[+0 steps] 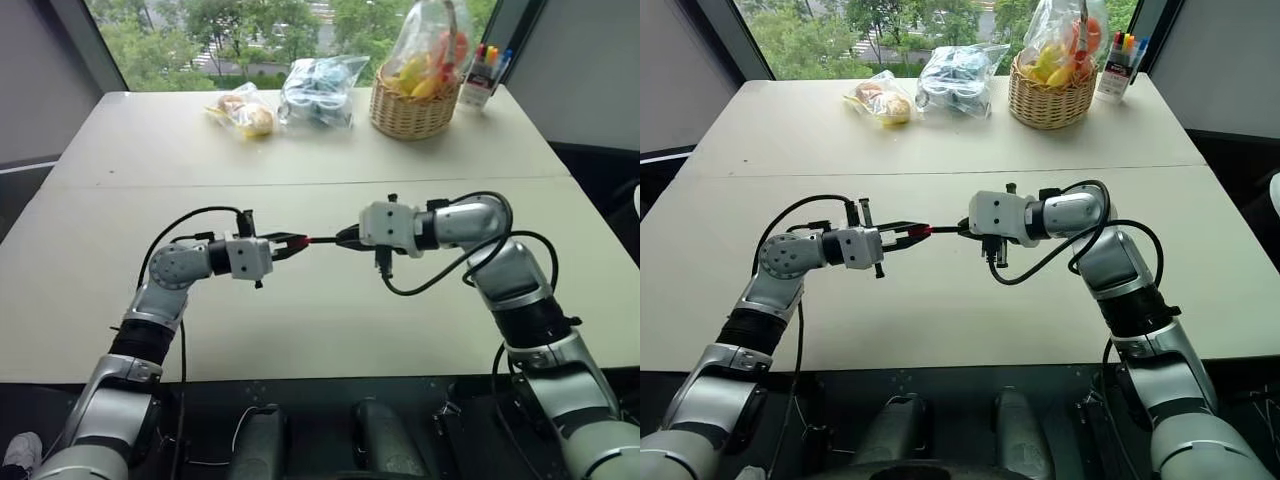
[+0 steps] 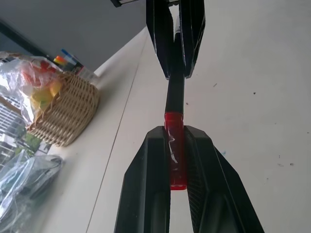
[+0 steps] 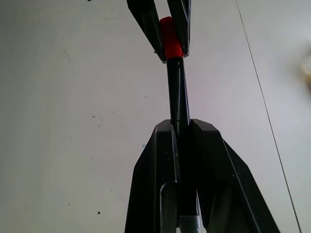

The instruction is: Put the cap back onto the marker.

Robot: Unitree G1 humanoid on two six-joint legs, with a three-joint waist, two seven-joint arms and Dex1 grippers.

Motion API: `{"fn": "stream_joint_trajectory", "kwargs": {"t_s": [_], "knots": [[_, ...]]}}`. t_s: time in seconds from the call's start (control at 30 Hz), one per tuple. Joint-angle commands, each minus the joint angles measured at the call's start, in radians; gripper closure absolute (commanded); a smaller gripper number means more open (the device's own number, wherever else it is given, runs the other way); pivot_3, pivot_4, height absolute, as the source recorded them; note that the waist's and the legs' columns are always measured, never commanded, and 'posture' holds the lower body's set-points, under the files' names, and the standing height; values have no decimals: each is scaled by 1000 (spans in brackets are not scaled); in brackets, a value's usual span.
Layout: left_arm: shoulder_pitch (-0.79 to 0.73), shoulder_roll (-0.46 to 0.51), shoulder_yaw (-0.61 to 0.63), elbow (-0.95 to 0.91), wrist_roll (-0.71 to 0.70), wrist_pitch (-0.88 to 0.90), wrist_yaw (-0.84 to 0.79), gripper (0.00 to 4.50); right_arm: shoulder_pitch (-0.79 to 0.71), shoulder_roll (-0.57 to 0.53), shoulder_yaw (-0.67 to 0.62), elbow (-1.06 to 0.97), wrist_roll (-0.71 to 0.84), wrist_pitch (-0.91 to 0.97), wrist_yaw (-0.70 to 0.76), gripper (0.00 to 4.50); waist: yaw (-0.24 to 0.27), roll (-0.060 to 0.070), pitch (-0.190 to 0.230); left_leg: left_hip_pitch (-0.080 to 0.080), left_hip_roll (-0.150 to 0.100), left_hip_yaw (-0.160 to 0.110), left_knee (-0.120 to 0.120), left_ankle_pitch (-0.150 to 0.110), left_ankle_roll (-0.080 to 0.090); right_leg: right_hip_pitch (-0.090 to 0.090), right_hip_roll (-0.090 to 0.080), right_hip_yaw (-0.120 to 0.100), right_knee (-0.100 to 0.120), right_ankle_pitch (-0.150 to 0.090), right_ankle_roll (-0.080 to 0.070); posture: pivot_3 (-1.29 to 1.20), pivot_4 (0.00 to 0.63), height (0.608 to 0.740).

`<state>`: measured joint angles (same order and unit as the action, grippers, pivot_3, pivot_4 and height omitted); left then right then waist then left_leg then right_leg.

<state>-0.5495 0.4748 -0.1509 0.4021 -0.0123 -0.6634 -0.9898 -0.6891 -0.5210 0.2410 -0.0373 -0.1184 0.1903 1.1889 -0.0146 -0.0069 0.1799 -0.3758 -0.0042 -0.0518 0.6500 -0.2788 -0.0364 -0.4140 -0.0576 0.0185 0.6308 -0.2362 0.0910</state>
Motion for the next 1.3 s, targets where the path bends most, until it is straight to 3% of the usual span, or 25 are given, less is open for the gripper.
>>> {"fn": "stream_joint_trajectory", "kwargs": {"t_s": [0.03,0.37,0.5,0.97,1.3], "knots": [[-78,-107,-81,-96,-56,-39,-8,4500,-41,88,79,-119,75,-49,7,4435,0,0,0,0,0,0,0,0,0,0,0,0,0,0,0,0,150,740],[-90,-96,-90,-82,-43,-54,-70,4500,-42,87,72,-118,69,-56,28,4435,0,0,0,0,0,0,0,0,0,0,0,0,0,0,0,0,150,740],[-103,-92,-97,-61,27,-83,-49,4500,-42,82,70,-118,64,-57,34,4435,0,0,0,0,0,0,0,0,0,0,0,0,0,0,0,0,150,740],[-84,-110,-91,-71,27,-75,-40,4500,-38,76,64,-118,55,-61,50,4435,0,0,0,0,0,0,0,0,0,0,0,0,0,0,0,0,150,740],[-47,-81,-55,-98,7,30,-31,4500,-47,52,40,-64,30,-90,39,4435,0,0,0,0,0,0,0,0,0,0,0,0,0,0,0,0,150,740]]}}
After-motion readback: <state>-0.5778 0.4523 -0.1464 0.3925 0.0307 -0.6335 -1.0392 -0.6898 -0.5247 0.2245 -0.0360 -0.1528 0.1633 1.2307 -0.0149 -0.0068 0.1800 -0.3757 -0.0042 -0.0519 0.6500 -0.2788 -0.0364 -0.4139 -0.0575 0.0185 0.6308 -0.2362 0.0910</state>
